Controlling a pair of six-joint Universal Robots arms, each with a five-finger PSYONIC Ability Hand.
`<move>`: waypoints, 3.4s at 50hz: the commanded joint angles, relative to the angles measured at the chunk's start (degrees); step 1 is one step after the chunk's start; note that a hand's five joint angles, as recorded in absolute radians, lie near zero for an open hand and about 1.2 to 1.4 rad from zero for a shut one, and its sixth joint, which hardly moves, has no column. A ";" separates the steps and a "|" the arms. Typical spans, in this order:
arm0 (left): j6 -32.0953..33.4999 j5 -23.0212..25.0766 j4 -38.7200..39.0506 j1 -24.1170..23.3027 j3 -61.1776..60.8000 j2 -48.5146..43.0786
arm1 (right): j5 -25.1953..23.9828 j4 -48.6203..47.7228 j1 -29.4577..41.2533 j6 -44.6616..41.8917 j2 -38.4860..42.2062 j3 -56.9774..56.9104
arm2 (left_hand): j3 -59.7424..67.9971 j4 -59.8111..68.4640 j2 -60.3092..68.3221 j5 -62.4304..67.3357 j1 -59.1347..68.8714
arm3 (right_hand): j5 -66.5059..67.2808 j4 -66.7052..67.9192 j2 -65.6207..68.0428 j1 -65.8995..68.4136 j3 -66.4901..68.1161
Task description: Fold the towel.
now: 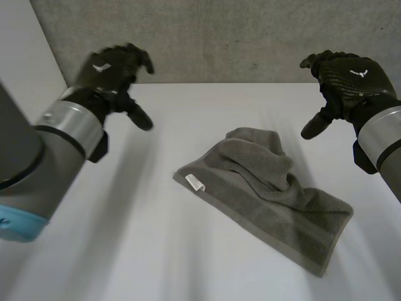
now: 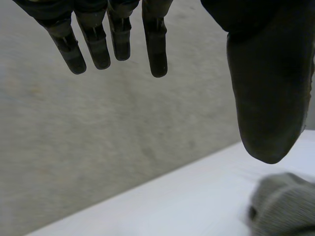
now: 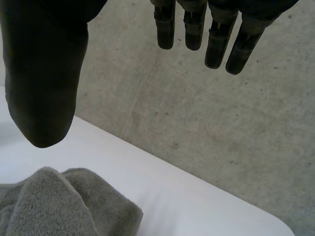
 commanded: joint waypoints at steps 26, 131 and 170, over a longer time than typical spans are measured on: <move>20.50 6.78 -7.81 -12.26 18.30 -37.46 | -17.36 -8.72 -5.01 -11.17 20.88 7.01 | 31.29 30.63 31.15 32.08 31.13 | 48.00 48.17 47.42 47.75 48.57; -3.41 -18.27 -0.69 -20.96 15.76 -38.60 | -6.99 -7.58 5.45 -16.01 20.97 6.74 | 16.32 15.66 16.18 17.11 16.16 | 6.45 6.62 5.87 6.20 7.02; 6.26 -26.36 5.38 -13.75 11.98 -35.35 | -6.90 -7.49 5.80 -15.30 27.56 2.09 | 65.41 64.76 65.27 66.21 65.26 | 6.45 6.62 5.87 6.20 7.02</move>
